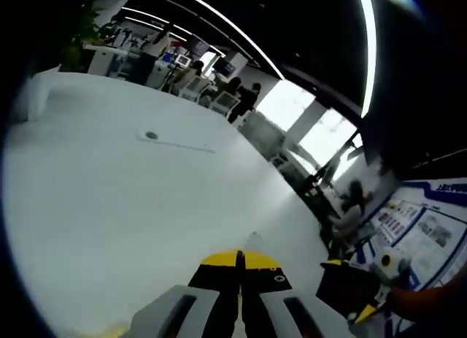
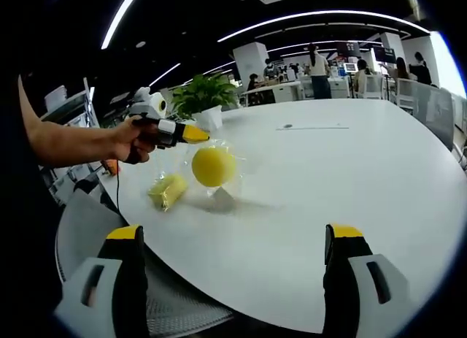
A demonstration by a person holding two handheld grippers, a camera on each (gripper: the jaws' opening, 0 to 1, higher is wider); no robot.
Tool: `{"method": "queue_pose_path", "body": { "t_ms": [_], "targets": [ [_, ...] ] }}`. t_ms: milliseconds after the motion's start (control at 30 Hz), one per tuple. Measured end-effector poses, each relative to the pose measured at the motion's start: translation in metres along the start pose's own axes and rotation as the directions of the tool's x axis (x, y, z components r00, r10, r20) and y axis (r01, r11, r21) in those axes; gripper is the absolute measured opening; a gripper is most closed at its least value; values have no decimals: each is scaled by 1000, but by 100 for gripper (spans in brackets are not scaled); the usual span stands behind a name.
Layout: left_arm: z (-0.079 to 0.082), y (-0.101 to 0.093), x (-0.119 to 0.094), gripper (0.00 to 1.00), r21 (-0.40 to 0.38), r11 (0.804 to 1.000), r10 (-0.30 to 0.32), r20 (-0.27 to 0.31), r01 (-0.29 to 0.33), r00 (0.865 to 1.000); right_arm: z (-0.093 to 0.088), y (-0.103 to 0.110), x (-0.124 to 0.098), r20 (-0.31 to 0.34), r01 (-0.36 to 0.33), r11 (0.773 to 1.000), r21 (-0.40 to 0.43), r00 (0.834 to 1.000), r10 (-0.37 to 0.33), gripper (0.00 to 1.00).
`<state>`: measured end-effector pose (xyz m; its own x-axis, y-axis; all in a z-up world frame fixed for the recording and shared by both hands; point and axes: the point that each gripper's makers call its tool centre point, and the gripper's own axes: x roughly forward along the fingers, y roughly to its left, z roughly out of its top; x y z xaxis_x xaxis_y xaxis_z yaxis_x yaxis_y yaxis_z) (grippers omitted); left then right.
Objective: Compare the silicone blocks by pressing each to a similar depth, holding the contact briefly, and releasing to observe deformation and rebound differences across the visible hardness samples.
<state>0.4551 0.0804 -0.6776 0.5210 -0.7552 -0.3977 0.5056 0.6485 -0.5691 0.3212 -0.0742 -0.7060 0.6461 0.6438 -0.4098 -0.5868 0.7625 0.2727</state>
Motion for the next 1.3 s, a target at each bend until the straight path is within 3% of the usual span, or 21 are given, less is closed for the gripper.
{"method": "queue_pose_path", "body": {
  "t_ms": [233, 567, 733, 1033, 1300],
  "targets": [
    [8, -8, -7, 0, 59, 998, -4, 17, 3, 1000, 12, 2, 3, 47, -13, 999, -34, 999, 14, 96],
    [35, -37, -16, 0, 98, 994, -59, 68, 52, 996, 29, -2, 3, 89, 10, 998, -66, 996, -4, 96],
    [47, -48, -23, 0, 231, 972, -63, 71, 45, 995, 39, -3, 4, 113, 15, 997, -73, 994, -6, 96],
    [63, -63, -37, 0, 242, 968, -96, 99, 69, 990, 44, -4, 4, 116, 11, 997, -72, 993, -3, 96],
    [79, -89, -55, 0, 306, 947, -144, 123, 100, 982, 63, -2, 4, 146, 8, 996, -94, 989, 6, 96]
  ]
}}
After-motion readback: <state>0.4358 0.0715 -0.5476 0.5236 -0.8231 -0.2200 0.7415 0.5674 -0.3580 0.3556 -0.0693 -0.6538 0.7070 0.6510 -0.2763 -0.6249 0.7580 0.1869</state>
